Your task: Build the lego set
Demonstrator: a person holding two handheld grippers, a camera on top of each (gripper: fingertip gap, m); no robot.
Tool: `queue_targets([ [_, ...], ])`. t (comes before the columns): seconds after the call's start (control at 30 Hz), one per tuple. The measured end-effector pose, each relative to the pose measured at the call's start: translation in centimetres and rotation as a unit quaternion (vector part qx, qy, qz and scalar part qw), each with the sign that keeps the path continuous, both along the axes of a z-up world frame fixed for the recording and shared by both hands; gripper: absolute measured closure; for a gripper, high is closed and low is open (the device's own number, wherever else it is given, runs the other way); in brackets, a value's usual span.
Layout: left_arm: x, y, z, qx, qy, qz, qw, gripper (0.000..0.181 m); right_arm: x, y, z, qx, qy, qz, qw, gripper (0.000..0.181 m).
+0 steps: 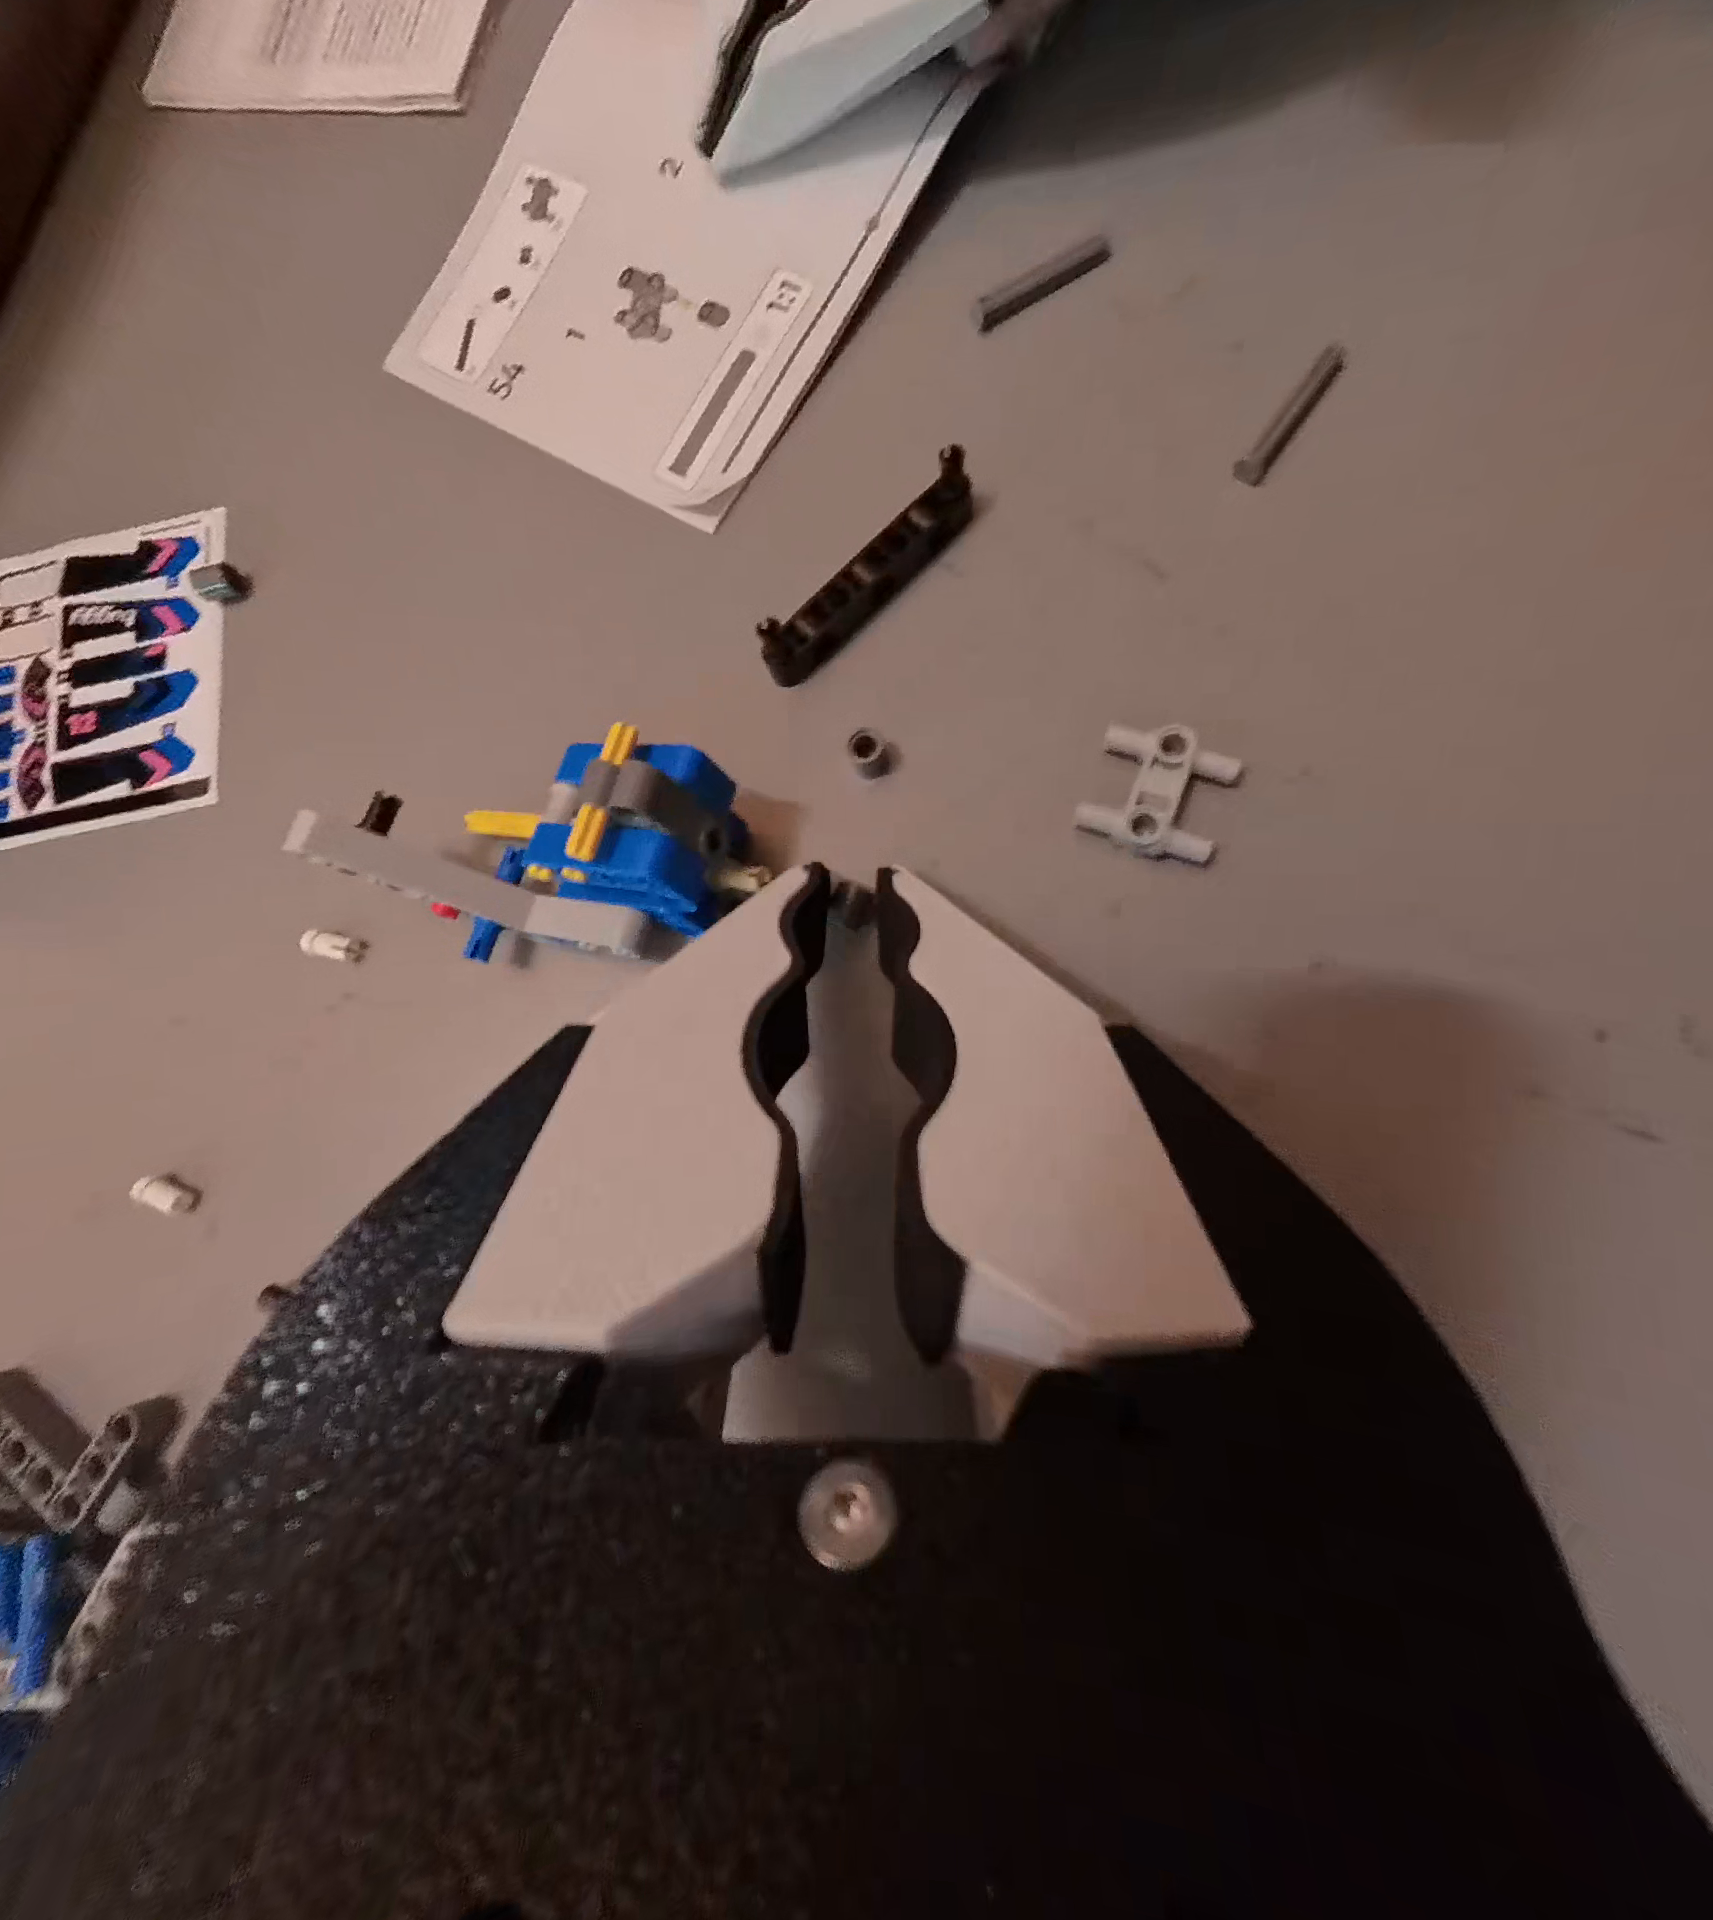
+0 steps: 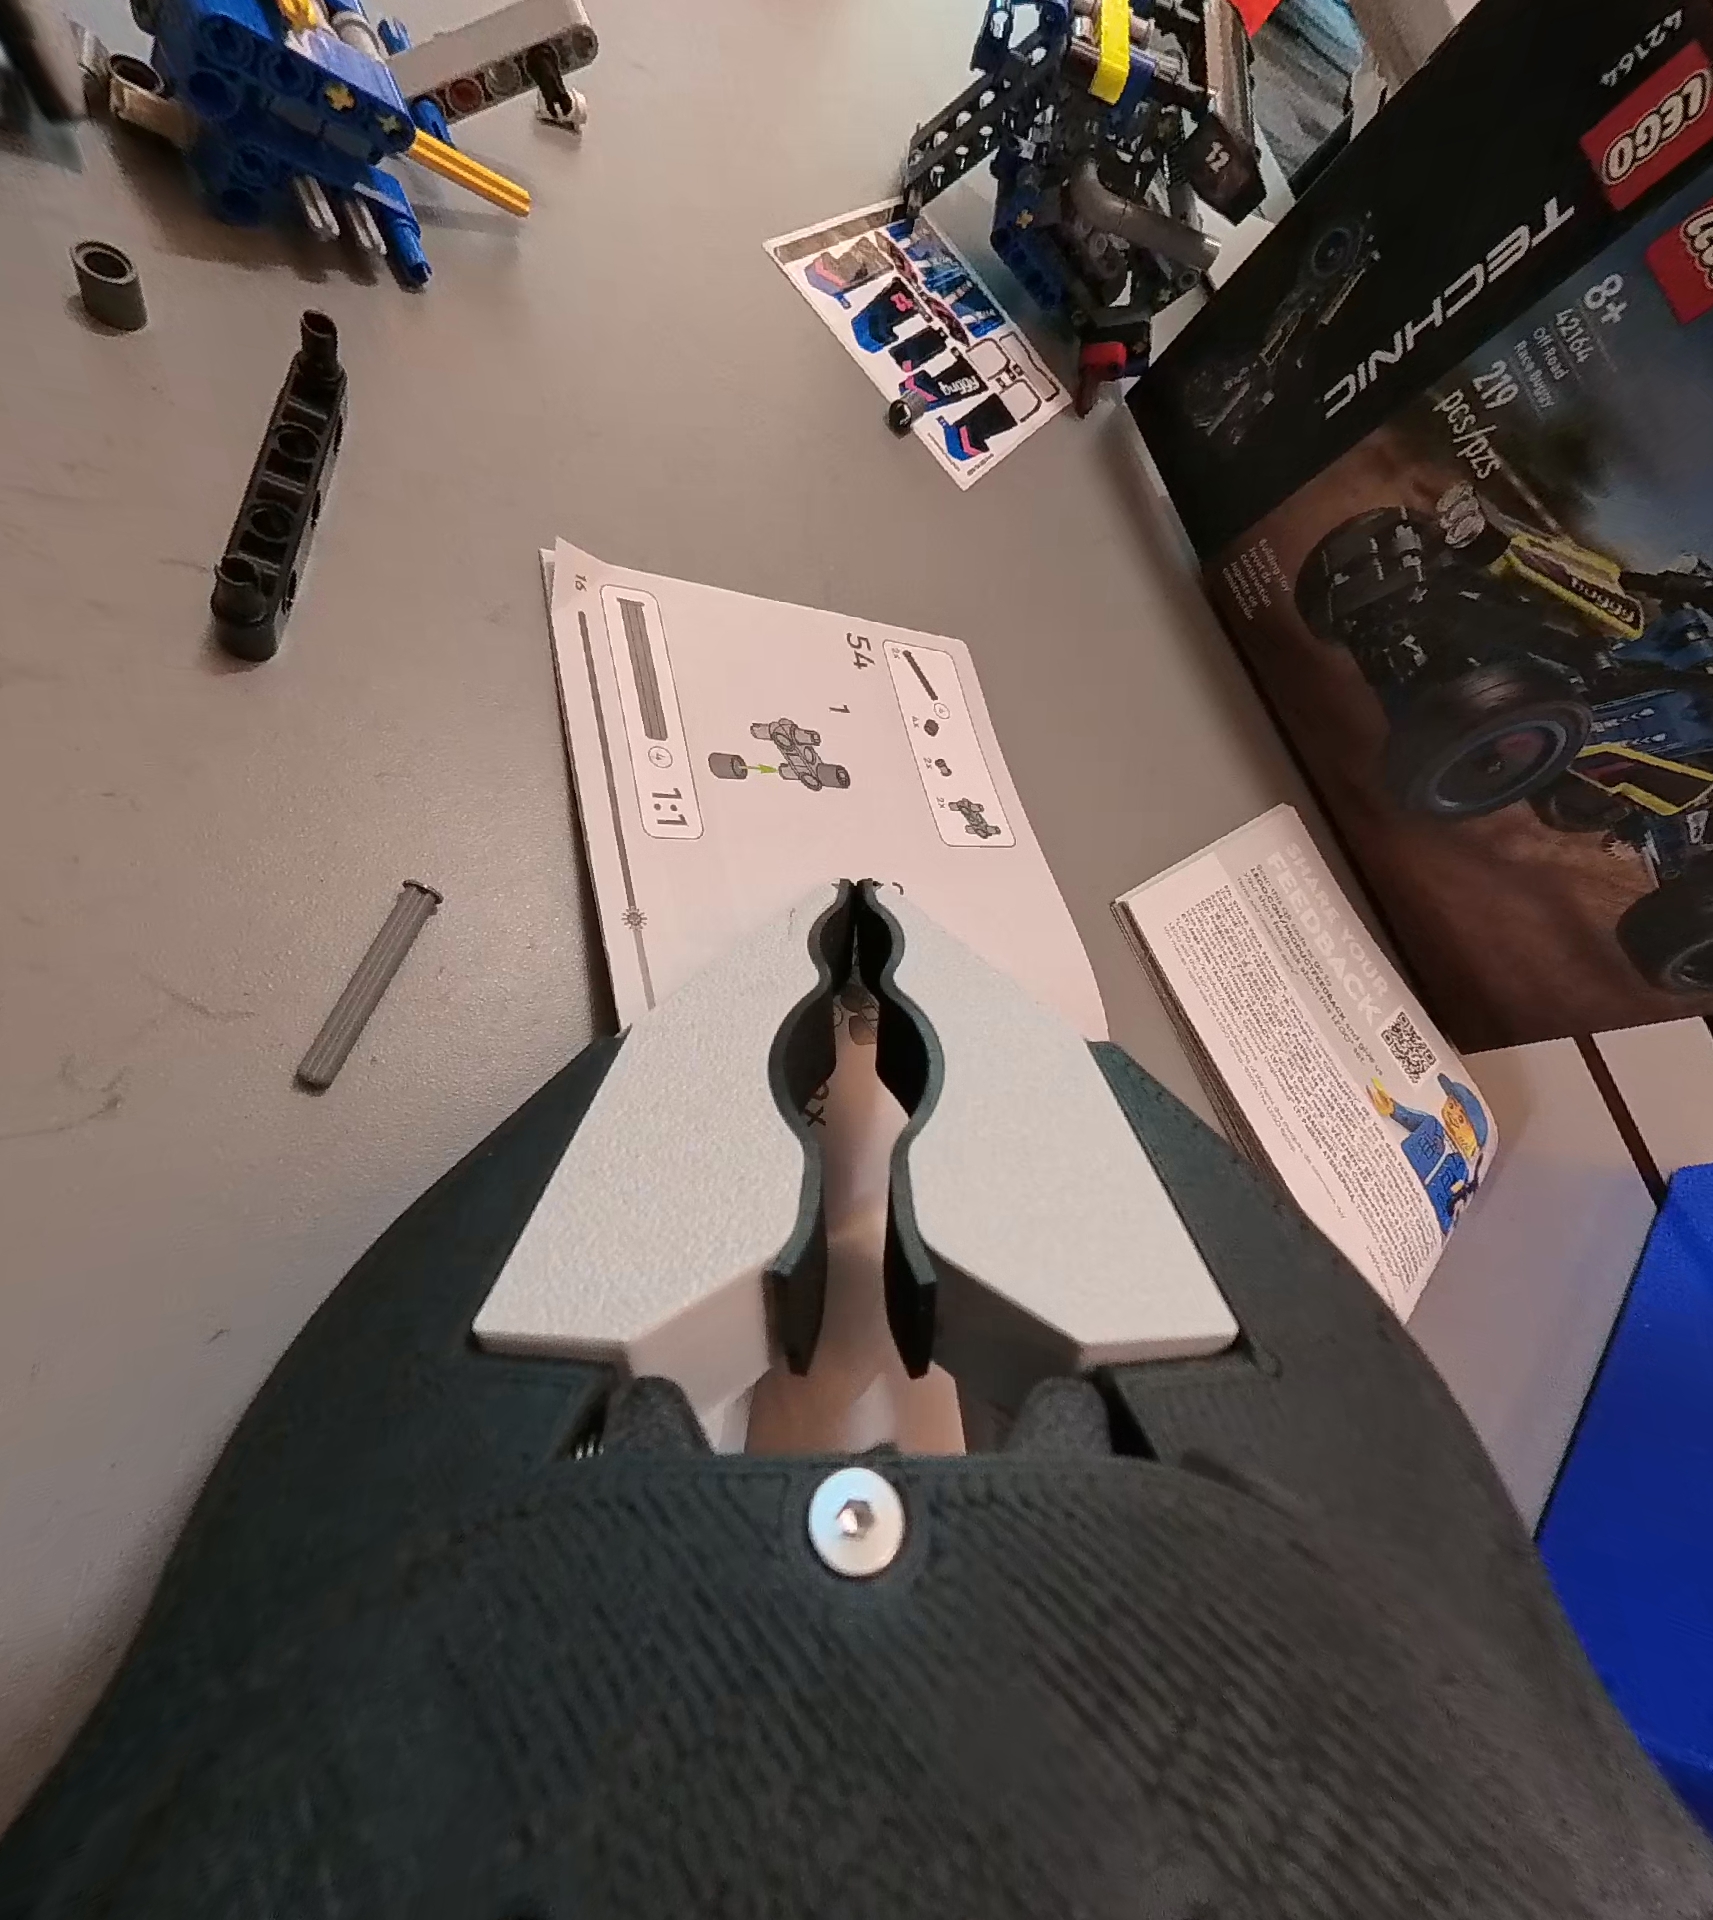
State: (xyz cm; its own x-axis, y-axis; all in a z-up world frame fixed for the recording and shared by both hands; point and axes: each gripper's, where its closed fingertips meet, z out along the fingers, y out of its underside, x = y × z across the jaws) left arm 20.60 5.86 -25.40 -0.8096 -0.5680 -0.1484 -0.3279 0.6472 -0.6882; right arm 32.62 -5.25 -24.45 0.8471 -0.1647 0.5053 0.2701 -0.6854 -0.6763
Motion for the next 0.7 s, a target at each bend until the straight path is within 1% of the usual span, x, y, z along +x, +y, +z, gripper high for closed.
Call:
queue_targets([
  [0.07,0.1,0.3,0.4,-0.007,-0.010,0.003,1.000,0.173,0.0,0.0,0.0,0.000,0.000,0.000,1.000,0.181],
  [0.2,0.1,1.2,2.0,-0.047,-0.025,0.011,0.999,0.168,0.0,0.0,0.0,0.000,-0.001,0.000,1.000,0.181],
  [0.3,0.7,2.7,3.2,-0.051,-0.065,0.015,0.996,0.166,0.0,0.0,0.0,0.000,-0.001,0.000,1.000,0.181],
  [0.37,1.5,4.1,4.3,-0.052,-0.108,0.027,0.992,0.166,0.0,0.0,0.0,0.000,-0.001,0.000,1.000,0.181],
  [0.4,2.1,5.1,5.3,-0.055,-0.148,0.040,0.987,0.166,0.0,0.0,0.0,0.000,-0.001,0.000,1.000,0.181],
  [0.47,3.4,7.9,7.5,-0.058,-0.234,0.095,0.966,0.166,0.0,0.0,0.0,0.000,-0.002,0.000,1.000,0.181],
  [0.53,4.0,10.6,9.2,-0.068,-0.274,0.157,0.946,0.165,0.0,0.0,0.0,0.000,-0.003,0.000,1.000,0.181],
  [0.6,4.3,13.0,10.4,-0.075,-0.302,0.211,0.926,0.155,0.0,0.0,0.0,0.000,-0.002,0.000,1.000,0.181],
  [0.63,4.4,13.8,10.8,-0.076,-0.316,0.226,0.918,0.148,0.0,0.0,0.0,0.000,-0.001,0.000,1.000,0.181],
  [0.7,4.3,14.9,11.7,-0.070,-0.343,0.245,0.904,0.127,0.0,0.0,0.0,0.000,-0.001,0.000,1.000,0.181],
])
